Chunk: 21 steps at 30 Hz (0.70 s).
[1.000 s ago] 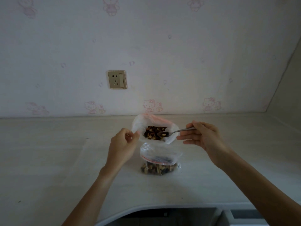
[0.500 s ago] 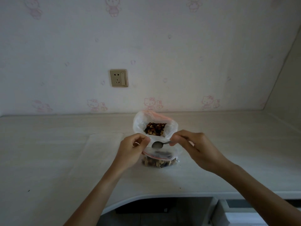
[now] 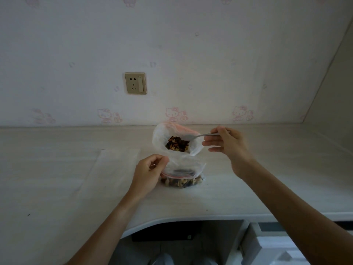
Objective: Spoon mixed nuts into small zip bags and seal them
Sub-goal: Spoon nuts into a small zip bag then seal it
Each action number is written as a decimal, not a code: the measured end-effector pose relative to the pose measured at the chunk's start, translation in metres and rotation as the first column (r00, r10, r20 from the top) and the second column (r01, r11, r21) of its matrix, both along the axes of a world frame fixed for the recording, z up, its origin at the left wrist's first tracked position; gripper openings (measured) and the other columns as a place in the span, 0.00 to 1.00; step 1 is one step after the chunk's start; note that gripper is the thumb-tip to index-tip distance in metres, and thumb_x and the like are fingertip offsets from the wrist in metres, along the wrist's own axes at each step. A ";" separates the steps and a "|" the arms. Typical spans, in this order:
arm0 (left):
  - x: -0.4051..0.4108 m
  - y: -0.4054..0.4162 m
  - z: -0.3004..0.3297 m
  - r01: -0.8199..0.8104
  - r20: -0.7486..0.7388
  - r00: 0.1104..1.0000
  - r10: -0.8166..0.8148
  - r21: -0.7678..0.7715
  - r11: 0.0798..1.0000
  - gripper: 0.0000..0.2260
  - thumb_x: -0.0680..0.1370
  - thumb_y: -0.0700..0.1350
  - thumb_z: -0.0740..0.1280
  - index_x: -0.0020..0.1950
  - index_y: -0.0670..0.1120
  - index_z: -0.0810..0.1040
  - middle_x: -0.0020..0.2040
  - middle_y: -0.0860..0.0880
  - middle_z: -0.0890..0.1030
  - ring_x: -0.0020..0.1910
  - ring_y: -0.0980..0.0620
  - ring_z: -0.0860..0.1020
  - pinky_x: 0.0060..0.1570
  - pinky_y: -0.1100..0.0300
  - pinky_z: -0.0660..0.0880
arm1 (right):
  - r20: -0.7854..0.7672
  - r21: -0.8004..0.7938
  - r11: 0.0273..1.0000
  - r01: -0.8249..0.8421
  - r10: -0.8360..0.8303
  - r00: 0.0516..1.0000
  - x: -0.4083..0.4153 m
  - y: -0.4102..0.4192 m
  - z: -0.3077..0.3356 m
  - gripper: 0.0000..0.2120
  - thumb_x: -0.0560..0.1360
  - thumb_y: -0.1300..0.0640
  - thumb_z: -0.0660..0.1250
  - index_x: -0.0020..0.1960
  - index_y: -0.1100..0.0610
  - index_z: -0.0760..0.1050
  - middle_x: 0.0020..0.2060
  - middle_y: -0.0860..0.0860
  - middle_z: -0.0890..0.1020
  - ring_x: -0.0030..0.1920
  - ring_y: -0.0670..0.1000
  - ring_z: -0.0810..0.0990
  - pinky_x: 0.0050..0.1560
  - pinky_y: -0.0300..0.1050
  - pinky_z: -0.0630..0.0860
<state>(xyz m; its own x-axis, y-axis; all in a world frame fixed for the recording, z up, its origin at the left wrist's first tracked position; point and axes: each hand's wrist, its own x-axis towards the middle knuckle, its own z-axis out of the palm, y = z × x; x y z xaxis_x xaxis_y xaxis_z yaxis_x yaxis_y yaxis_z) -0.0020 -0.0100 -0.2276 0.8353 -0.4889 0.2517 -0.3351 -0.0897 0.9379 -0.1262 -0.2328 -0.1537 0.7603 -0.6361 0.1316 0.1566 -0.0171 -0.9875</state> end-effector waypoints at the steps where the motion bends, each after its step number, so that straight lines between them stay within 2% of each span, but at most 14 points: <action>1: -0.001 0.000 -0.001 -0.004 -0.004 1.000 0.004 0.005 1.000 0.06 0.82 0.46 0.70 0.47 0.48 0.85 0.37 0.55 0.84 0.31 0.58 0.81 0.30 0.67 0.73 | -0.041 0.043 0.999 0.012 -0.010 0.999 0.006 -0.002 -0.003 0.15 0.86 0.54 0.58 0.52 0.61 0.80 0.43 0.58 0.88 0.44 0.57 0.89 0.43 0.49 0.83; 4: -0.004 0.000 -0.003 -0.016 -0.018 1.000 0.016 0.006 1.000 0.07 0.82 0.47 0.70 0.47 0.48 0.85 0.36 0.55 0.84 0.31 0.59 0.80 0.30 0.68 0.72 | -0.137 0.095 0.994 0.044 -0.031 0.990 0.023 0.000 -0.017 0.14 0.86 0.55 0.60 0.51 0.61 0.80 0.43 0.59 0.88 0.41 0.56 0.88 0.39 0.48 0.82; 7: -0.005 0.001 -0.003 -0.017 -0.029 0.999 0.017 0.010 1.000 0.07 0.82 0.47 0.70 0.46 0.48 0.85 0.35 0.54 0.84 0.31 0.58 0.80 0.31 0.68 0.72 | -0.206 0.095 0.993 0.072 -0.051 0.977 0.034 0.006 -0.031 0.13 0.85 0.56 0.62 0.50 0.62 0.81 0.37 0.54 0.88 0.32 0.51 0.86 0.28 0.41 0.79; 9: -0.005 0.001 -0.003 -0.023 -0.042 0.999 0.023 0.012 1.000 0.08 0.82 0.47 0.70 0.46 0.48 0.86 0.35 0.54 0.84 0.31 0.57 0.80 0.31 0.67 0.73 | -0.279 0.038 0.994 0.104 -0.089 0.956 0.040 0.008 -0.038 0.13 0.84 0.55 0.64 0.48 0.61 0.82 0.33 0.51 0.87 0.25 0.47 0.81 0.23 0.38 0.74; 12: -0.006 0.002 -0.002 -0.021 -0.064 0.998 0.022 0.017 1.000 0.08 0.82 0.49 0.70 0.46 0.49 0.86 0.36 0.52 0.84 0.32 0.57 0.80 0.32 0.66 0.73 | -0.398 -0.101 0.988 0.117 -0.148 0.905 0.043 0.006 -0.045 0.14 0.83 0.52 0.67 0.44 0.60 0.83 0.29 0.49 0.85 0.24 0.50 0.78 0.23 0.39 0.72; 16: -0.007 0.004 0.000 -0.039 -0.091 0.995 0.042 0.036 0.999 0.12 0.82 0.54 0.68 0.46 0.48 0.85 0.36 0.47 0.84 0.32 0.54 0.80 0.33 0.61 0.75 | -0.469 -0.235 0.970 0.060 -0.167 0.867 0.034 -0.002 -0.039 0.16 0.80 0.46 0.69 0.52 0.61 0.77 0.26 0.50 0.84 0.20 0.48 0.78 0.19 0.36 0.69; 18: -0.007 0.005 0.004 -0.061 -0.110 0.992 0.066 0.046 0.997 0.16 0.83 0.58 0.65 0.47 0.47 0.84 0.36 0.44 0.84 0.32 0.52 0.81 0.32 0.58 0.76 | -0.489 -0.310 0.950 0.044 -0.198 0.850 0.026 -0.007 -0.035 0.15 0.81 0.45 0.68 0.57 0.56 0.72 0.27 0.52 0.84 0.19 0.48 0.77 0.19 0.36 0.68; 21: -0.003 0.011 0.008 -0.156 -0.157 0.974 0.160 0.039 0.987 0.15 0.85 0.53 0.64 0.48 0.46 0.84 0.38 0.44 0.84 0.30 0.53 0.81 0.28 0.57 0.76 | -0.486 -0.304 0.952 0.018 -0.171 0.857 0.010 -0.012 -0.030 0.14 0.81 0.47 0.68 0.58 0.57 0.73 0.30 0.53 0.85 0.20 0.50 0.78 0.19 0.39 0.67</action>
